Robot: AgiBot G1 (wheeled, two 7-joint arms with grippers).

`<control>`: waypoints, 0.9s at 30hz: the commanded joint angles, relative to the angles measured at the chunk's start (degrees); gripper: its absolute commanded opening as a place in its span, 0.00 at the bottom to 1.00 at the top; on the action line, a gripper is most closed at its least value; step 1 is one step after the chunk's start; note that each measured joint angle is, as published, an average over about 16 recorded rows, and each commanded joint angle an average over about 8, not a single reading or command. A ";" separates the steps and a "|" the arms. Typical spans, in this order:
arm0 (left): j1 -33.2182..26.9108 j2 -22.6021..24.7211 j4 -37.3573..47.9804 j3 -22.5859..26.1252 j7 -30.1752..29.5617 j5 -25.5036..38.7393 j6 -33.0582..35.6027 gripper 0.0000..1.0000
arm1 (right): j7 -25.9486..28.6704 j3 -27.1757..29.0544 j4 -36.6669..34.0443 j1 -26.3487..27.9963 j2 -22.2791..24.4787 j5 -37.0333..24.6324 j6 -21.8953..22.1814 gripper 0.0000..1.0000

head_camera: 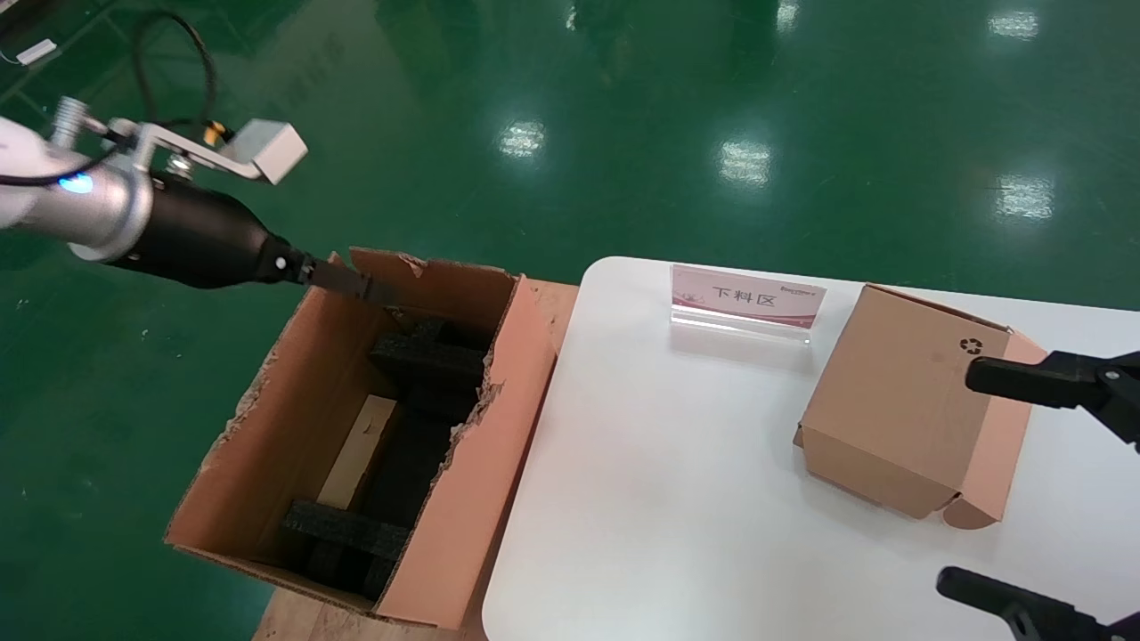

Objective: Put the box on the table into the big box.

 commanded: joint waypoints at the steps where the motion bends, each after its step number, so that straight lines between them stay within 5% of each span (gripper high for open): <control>1: -0.27 -2.23 -0.86 -2.14 3.74 -2.68 -0.04 1.00 | 0.00 0.00 0.00 0.00 0.00 0.00 0.00 1.00; 10: 1.32 -7.99 -2.93 -6.62 15.91 -11.67 -0.28 1.00 | 0.00 0.00 -0.01 0.00 0.00 0.00 0.00 1.00; 27: 5.23 -6.59 -3.12 -10.93 18.24 -12.44 1.09 1.00 | 0.00 0.00 -0.01 -0.01 0.00 0.01 0.01 1.00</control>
